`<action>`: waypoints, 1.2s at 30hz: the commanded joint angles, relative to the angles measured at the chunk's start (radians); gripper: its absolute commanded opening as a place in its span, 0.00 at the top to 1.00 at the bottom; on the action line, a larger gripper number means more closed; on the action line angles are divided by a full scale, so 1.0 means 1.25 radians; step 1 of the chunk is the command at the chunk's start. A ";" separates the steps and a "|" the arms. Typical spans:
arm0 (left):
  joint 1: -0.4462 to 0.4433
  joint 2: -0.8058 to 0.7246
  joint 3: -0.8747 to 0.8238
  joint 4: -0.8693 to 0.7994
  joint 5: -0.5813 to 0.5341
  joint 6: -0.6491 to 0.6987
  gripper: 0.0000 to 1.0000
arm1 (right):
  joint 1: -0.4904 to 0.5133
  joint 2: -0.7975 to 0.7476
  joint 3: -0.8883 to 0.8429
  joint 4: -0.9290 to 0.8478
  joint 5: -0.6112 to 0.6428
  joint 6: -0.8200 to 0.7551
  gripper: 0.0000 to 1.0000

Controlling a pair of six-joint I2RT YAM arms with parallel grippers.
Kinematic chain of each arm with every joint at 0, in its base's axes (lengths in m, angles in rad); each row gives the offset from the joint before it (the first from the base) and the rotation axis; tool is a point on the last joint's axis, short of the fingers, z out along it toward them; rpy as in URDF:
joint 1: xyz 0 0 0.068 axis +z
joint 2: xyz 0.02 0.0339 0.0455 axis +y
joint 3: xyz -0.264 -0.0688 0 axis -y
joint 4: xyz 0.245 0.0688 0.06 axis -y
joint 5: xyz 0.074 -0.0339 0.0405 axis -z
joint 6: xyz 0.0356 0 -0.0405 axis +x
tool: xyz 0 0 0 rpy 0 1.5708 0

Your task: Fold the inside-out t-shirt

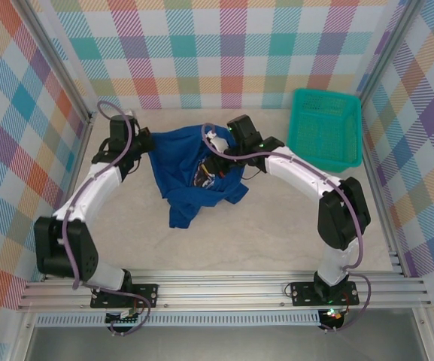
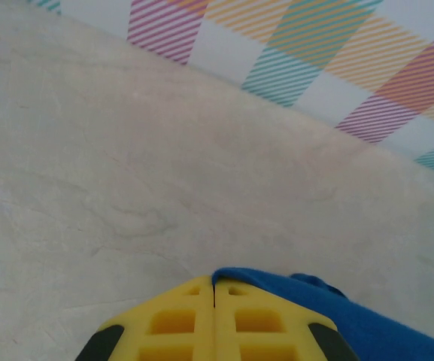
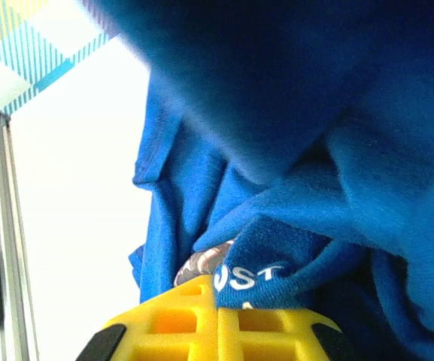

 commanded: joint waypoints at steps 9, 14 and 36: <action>0.061 0.174 0.031 -0.031 0.043 -0.024 1.00 | -0.001 -0.124 -0.104 0.192 -0.102 -0.038 1.00; 0.061 0.162 -0.086 0.001 0.009 -0.028 1.00 | -0.045 -0.179 -0.151 0.302 -0.150 0.008 1.00; -0.208 -0.034 -0.140 0.140 0.292 -0.001 0.28 | -0.129 -0.250 -0.241 0.344 -0.191 0.047 1.00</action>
